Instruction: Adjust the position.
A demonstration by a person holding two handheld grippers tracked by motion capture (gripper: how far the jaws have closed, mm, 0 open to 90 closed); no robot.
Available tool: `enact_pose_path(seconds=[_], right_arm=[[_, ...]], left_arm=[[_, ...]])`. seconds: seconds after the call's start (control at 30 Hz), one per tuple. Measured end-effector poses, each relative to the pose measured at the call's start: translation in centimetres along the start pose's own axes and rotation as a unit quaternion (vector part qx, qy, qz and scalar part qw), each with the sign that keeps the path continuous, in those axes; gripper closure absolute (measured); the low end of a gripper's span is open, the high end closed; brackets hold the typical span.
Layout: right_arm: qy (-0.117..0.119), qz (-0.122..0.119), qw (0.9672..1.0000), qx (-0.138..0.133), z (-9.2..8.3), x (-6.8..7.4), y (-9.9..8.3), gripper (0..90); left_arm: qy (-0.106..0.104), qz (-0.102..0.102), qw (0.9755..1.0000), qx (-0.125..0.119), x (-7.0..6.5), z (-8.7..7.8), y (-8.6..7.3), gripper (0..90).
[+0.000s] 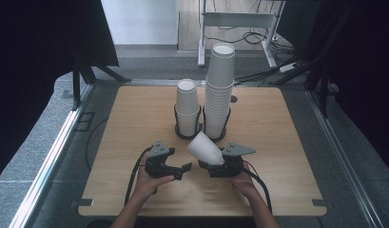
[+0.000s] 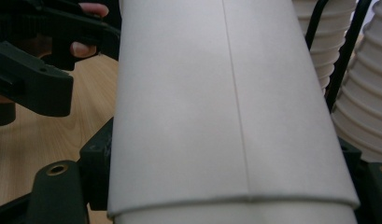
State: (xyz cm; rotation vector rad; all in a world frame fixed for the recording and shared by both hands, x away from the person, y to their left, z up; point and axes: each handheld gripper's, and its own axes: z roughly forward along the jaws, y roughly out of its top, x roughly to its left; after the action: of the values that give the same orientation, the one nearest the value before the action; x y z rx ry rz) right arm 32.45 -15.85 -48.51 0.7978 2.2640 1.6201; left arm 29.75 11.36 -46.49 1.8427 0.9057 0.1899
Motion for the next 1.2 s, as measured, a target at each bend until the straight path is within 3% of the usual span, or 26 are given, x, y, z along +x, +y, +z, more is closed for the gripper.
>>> enact_pose_path(seconds=[0.27, 0.47, 0.57, 0.93, 1.2], right_arm=[[0.004, 0.011, 0.9982, -0.059, -1.0, -0.3, 0.2, 22.6], [0.020, 0.022, 0.9947, -0.098, -1.5, -0.5, 0.1, 22.7], [0.028, 0.015, 0.9943, -0.102, -1.5, -0.2, 0.1, 22.7], [0.054, -0.010, 0.9934, -0.100, -0.6, 1.0, -0.3, 22.7], [0.066, -0.015, 0.9928, -0.098, 0.0, 1.8, -0.5, 22.7]], left_arm=[[-0.028, -0.028, 0.9992, -0.007, 0.7, 0.0, -0.2, 7.1], [-0.084, -0.057, 0.9943, -0.033, 0.9, -0.1, -0.2, 7.2], [-0.107, -0.071, 0.9906, -0.047, 1.0, -0.3, 0.0, 7.2], [-0.139, -0.090, 0.9844, -0.058, 1.1, -0.2, 0.3, 7.1], [-0.171, -0.116, 0.9757, -0.073, 1.3, 0.7, 0.8, 4.7]])
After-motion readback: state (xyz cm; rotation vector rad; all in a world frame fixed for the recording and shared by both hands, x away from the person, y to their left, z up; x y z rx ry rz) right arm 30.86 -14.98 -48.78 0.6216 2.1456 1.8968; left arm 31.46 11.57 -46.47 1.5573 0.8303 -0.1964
